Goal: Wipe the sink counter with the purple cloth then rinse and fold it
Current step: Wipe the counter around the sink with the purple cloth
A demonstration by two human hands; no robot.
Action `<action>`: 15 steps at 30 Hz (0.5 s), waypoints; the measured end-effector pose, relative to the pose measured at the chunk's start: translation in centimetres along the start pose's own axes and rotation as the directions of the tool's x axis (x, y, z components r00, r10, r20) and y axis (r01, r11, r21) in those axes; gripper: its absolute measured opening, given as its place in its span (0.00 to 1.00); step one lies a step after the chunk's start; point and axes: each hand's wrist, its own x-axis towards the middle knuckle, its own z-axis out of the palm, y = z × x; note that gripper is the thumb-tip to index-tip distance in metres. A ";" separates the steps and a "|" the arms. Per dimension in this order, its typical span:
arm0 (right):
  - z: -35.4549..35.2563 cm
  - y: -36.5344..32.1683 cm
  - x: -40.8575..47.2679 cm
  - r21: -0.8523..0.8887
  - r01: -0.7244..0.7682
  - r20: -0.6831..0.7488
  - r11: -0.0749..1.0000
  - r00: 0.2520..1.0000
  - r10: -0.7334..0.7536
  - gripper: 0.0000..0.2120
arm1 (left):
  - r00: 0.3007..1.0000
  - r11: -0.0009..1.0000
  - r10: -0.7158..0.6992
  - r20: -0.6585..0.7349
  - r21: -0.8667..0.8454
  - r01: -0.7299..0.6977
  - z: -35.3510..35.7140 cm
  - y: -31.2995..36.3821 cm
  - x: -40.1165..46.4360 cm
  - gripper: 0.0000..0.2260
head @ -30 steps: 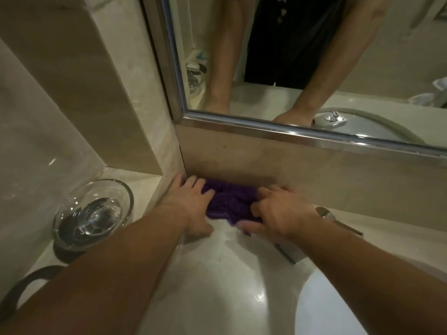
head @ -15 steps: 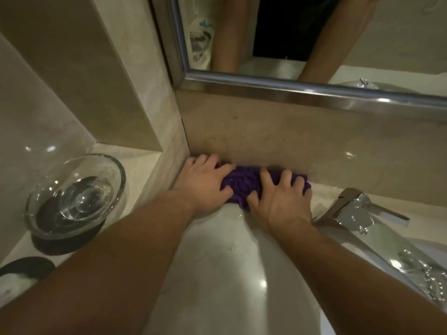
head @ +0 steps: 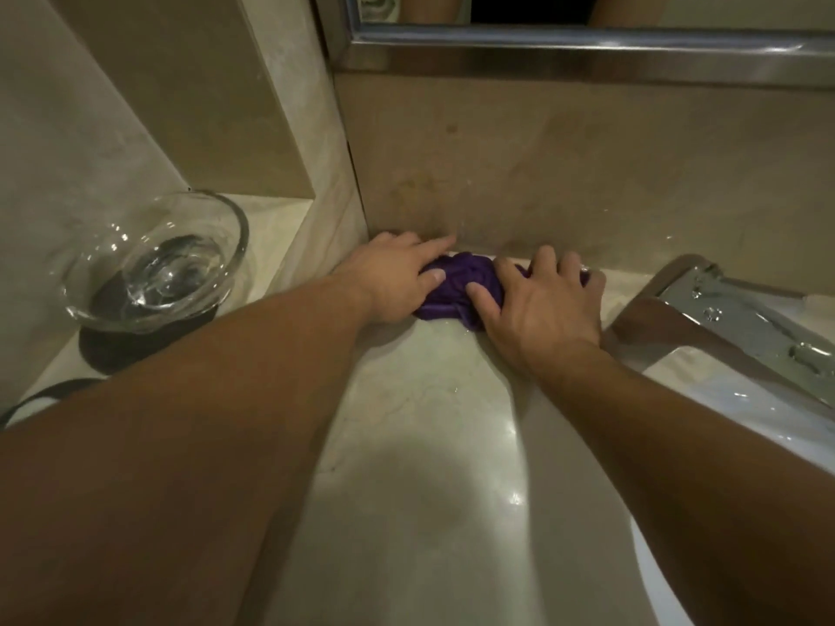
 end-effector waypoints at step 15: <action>0.9 -0.3 -3.4 0.154 0.091 -0.015 0.984 0.996 -0.090 0.29 | 1.000 0.998 -0.002 0.028 -0.067 0.004 0.1 1.1 -3.0 0.19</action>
